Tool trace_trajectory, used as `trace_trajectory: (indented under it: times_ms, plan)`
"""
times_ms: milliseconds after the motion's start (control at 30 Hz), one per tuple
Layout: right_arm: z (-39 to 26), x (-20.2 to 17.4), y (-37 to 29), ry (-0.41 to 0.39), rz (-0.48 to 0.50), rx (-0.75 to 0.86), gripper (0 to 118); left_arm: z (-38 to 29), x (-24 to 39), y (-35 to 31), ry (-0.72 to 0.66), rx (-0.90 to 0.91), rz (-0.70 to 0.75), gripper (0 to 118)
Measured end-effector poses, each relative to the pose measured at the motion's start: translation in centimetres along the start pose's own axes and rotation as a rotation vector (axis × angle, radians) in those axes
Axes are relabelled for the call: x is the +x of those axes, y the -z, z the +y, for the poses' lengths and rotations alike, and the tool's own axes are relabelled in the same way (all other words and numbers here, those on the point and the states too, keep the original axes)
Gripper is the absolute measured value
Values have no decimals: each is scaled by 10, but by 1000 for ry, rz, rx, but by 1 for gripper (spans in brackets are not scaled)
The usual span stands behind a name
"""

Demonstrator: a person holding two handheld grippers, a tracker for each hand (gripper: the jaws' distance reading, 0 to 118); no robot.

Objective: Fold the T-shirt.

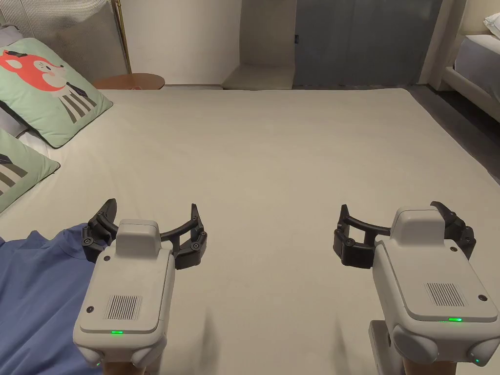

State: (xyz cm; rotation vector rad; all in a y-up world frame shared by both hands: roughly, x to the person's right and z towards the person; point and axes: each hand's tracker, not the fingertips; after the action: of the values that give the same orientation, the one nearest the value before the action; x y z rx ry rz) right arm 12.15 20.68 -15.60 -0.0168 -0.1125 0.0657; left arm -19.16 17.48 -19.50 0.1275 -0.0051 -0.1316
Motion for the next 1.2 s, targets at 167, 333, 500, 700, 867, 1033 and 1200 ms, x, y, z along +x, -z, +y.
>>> trace_trajectory:
  times_ms: [167,333,500,700,867,1033,1200]
  plan:
    - [1,0,0,4,-14,-7,116,3,0,0,1,-16,10,108]
    - [2,-4,-1,-19,-45,-8,12,5,3,-2,-19,-9,2,1]
    - [0,-1,0,-1,-32,-18,0,6,4,-1,-21,-21,2,0]
    - [1,-3,1,4,-12,-19,0,4,2,-1,-10,-24,10,0]
    - [4,-19,8,11,29,-24,0,3,-14,-3,-4,-34,40,0]
    - [8,-59,21,20,143,-21,0,2,-57,-14,3,-50,140,0]
    - [13,-123,33,19,286,-9,0,-2,-116,-36,27,-82,291,0]
